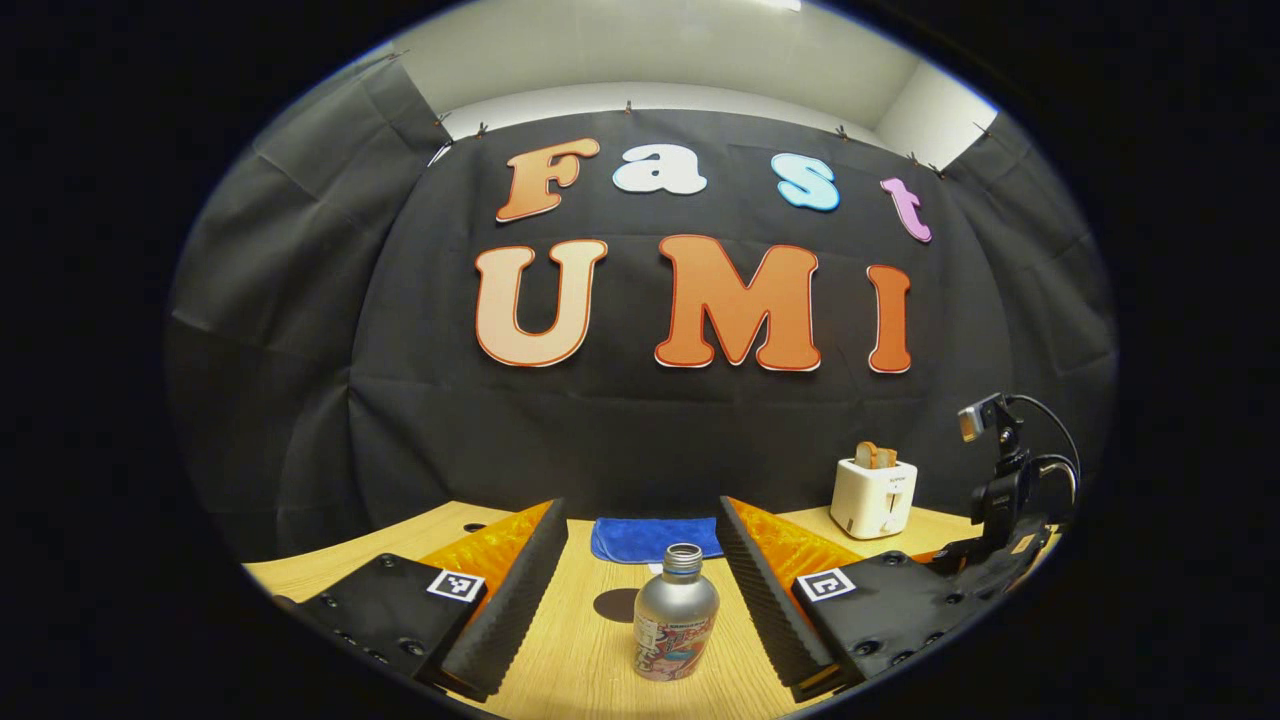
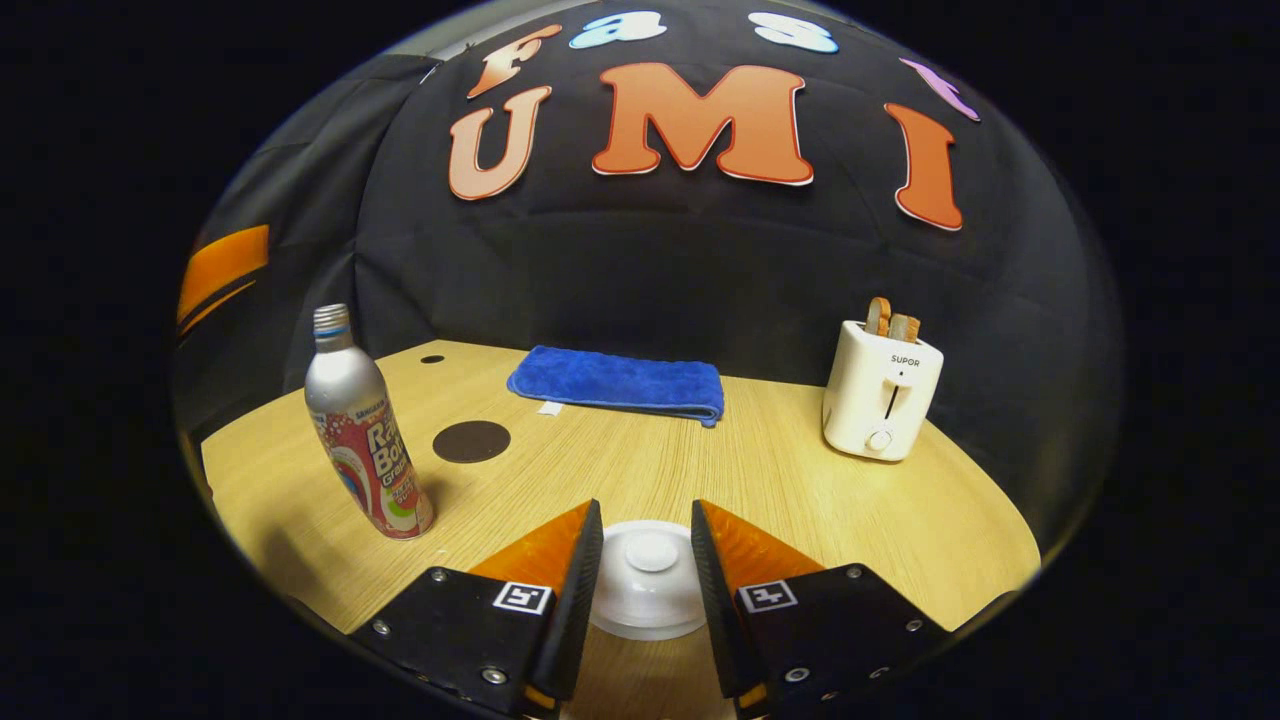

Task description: Open the teacup lid with one hand, grasp the water bottle and pour water into the teacup with the other hand; after pouring, place the water bottle on the coaster and then close the teacup lid.

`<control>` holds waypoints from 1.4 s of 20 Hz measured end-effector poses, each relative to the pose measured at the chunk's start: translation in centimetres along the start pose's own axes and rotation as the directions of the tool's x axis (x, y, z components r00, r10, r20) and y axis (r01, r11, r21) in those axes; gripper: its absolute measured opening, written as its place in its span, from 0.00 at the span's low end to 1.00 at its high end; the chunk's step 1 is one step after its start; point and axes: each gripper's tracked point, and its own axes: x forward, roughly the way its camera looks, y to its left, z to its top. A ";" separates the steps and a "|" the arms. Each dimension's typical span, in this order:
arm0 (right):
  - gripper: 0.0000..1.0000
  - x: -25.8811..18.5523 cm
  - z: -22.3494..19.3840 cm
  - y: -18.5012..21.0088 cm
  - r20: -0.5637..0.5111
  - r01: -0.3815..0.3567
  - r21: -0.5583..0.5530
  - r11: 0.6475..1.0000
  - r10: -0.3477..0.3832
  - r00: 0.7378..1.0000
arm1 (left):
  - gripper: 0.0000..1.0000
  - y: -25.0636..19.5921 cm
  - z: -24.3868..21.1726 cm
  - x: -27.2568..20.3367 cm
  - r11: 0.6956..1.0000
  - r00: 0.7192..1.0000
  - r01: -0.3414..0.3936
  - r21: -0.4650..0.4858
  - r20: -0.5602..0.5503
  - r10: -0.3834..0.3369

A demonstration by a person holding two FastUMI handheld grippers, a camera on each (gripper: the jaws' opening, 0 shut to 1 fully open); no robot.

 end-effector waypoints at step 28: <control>0.17 -0.6 2.3 -0.9 0.053 -0.075 0.131 0.988 0.069 0.996 | 0.98 -2.4 -12.6 1.4 0.997 0.954 0.074 -0.032 -0.288 -0.080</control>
